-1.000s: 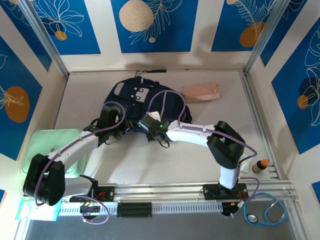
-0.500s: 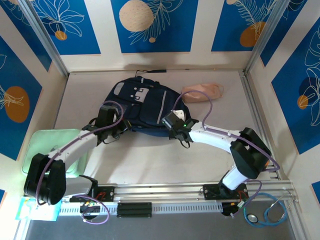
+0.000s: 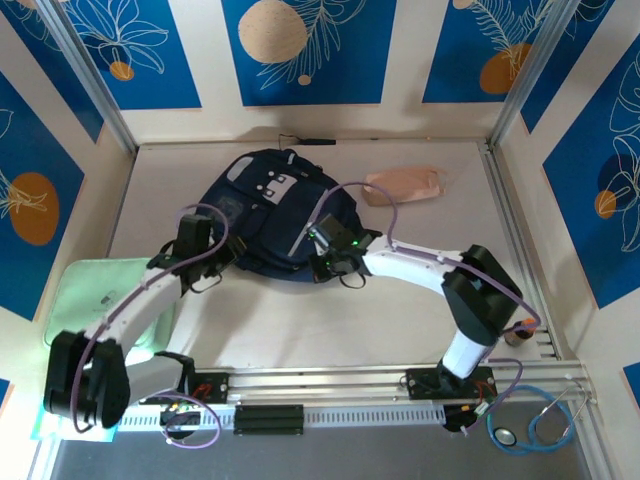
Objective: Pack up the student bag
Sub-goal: Zip the student bag at the center of the table.
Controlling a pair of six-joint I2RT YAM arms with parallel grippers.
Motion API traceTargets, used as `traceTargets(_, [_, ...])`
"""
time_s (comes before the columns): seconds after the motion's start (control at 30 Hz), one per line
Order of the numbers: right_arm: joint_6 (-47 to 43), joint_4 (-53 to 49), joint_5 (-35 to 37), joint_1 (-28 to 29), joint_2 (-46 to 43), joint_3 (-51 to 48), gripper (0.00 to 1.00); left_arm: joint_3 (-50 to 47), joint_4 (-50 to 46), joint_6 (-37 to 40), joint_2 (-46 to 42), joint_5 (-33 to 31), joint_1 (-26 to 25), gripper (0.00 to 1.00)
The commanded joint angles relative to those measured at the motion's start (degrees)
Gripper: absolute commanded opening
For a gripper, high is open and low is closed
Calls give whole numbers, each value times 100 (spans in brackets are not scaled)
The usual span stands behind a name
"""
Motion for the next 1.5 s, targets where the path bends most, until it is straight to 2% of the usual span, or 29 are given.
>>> traceTargets(0.0, [8, 585, -880, 264, 446, 549, 0, -277, -256, -255, -400, 0, 50, 55])
traceTargets(0.2, [114, 729, -1353, 523, 922, 1177, 0, -850, 747, -1181, -437, 839, 2, 58])
traceTargets(0.47, [160, 732, -1726, 589, 948, 1290, 0, -1100, 1782, -1782, 199, 1108, -192, 62])
traceTargets(0.6, [156, 694, -1762, 621, 930, 1297, 0, -1134, 2098, -1906, 503, 1027, -320, 55])
traceTargets(0.7, [143, 570, -1613, 652, 908, 1298, 0, -1100, 2144, -1867, 652, 911, -372, 43])
traceTargets(0.8, [170, 245, -1172, 695, 869, 1281, 0, -1098, 2094, -1801, 757, 798, -380, 27])
traceTargets(0.97, [296, -587, -67, 630, 679, 1070, 0, -1041, 1920, -1578, 799, 555, -380, 9])
traceTargets(1.17, [-4, -993, 339, 37, 293, 462, 0, -967, 1839, -1391, 881, 483, -376, 0])
traceTargets(1.37, [-217, -1089, 537, -658, 185, 439, 0, -974, 1911, -1359, 942, 563, -372, 0])
traceTargets(1.47, [-298, -1062, 566, -781, 356, 637, 2, -966, 1905, -1339, 946, 590, -371, 0])
